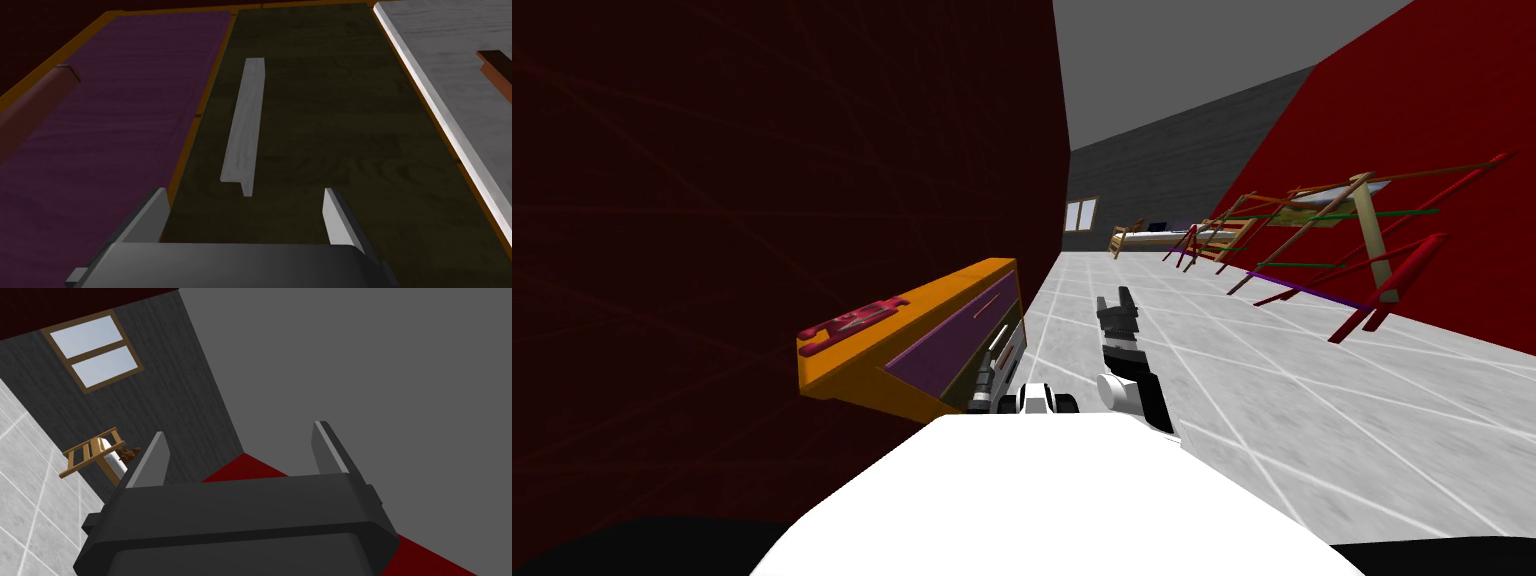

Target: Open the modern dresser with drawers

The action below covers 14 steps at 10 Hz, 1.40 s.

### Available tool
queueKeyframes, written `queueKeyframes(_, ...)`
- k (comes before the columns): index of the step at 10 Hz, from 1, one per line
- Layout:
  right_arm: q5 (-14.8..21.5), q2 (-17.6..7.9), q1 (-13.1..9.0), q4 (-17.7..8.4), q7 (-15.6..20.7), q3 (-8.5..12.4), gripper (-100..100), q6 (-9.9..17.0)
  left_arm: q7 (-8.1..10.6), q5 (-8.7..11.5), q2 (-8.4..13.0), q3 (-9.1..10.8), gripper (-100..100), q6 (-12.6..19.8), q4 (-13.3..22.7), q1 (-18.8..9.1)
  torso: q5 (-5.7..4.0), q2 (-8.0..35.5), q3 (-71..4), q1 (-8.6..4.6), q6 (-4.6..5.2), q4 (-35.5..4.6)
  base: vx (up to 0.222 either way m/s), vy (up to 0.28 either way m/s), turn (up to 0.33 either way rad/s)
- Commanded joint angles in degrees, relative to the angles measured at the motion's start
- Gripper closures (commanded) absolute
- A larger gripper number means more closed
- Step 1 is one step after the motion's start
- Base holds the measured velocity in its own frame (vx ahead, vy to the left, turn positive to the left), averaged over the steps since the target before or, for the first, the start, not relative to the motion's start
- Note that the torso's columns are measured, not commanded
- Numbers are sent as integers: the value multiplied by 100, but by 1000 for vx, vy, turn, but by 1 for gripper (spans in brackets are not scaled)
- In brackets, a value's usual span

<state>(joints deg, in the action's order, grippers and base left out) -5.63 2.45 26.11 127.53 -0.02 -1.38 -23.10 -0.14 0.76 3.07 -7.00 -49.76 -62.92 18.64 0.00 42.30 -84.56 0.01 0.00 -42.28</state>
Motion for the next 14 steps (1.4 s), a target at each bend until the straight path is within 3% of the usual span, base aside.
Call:
queueKeyframes(1,0,0,0,0,0,0,0,0,-4,-4,-9,-10,100,-238,223,19,1,3,2,4,0,-1,-11,9,-21)
queueKeyframes(2,0,0,0,0,0,0,0,0,2,-1,-1,-4,100,-163,172,5,1,5,4,3,0,-2,-6,3,-5)
queueKeyframes(3,0,0,0,0,0,0,0,0,11,-2,199,-6,-100,-98,128,-25,0,1,1,-1,0,-2,-9,3,-4)
queueKeyframes(6,0,0,0,0,0,0,0,0,44,-6,389,-7,-100,230,-47,-144,1,-1,0,1,1,-1,-21,11,-8)
queueKeyframes(14,0,0,0,0,0,0,0,0,113,-14,356,-2,-100,977,-350,-415,0,0,0,0,0,-1,-20,10,-6)
